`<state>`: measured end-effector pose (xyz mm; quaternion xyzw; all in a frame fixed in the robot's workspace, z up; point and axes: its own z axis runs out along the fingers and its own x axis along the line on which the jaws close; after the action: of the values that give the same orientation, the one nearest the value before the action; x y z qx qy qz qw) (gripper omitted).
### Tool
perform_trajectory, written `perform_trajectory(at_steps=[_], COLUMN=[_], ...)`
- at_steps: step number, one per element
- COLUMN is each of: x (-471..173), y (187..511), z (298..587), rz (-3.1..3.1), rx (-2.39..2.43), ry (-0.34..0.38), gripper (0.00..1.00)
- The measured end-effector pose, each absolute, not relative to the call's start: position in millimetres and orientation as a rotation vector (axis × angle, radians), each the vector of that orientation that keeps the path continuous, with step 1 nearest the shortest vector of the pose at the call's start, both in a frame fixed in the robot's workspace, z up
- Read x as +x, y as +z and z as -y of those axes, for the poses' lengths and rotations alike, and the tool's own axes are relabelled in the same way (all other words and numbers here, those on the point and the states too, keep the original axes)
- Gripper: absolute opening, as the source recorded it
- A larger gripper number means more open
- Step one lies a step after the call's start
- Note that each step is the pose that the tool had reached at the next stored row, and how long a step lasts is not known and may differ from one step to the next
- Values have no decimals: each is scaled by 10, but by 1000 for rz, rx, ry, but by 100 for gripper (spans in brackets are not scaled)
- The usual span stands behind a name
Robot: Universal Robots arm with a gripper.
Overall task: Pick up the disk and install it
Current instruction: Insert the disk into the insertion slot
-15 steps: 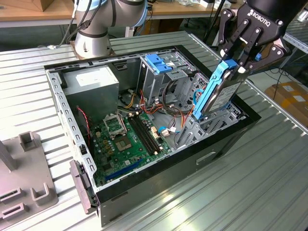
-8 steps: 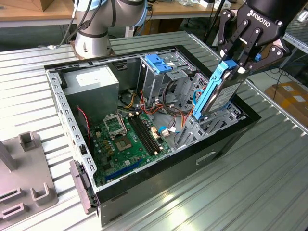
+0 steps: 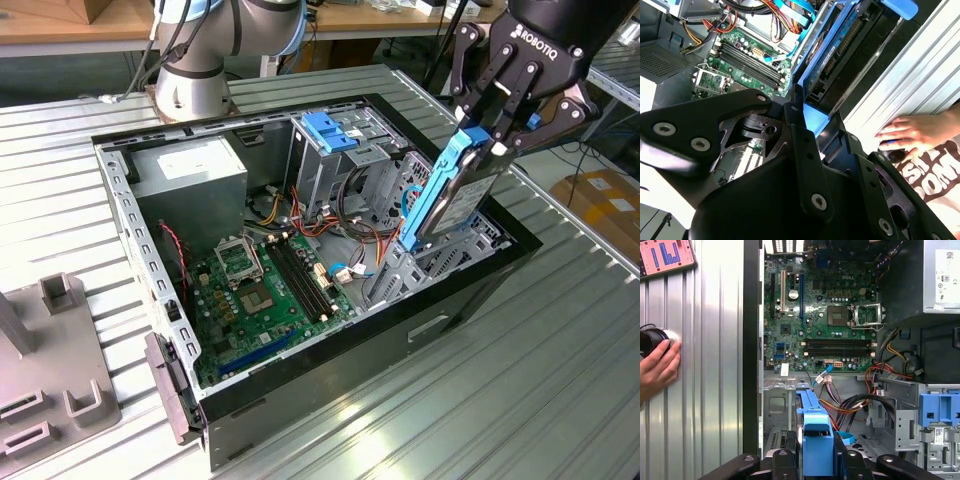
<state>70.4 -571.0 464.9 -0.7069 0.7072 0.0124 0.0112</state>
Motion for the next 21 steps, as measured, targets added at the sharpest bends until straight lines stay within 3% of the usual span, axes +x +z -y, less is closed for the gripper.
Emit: perform_trajectory(at_steps=[21], x=[708], y=[4569], z=[5709], rz=[-2207], rx=[-2204], ry=[39], gripper=[36])
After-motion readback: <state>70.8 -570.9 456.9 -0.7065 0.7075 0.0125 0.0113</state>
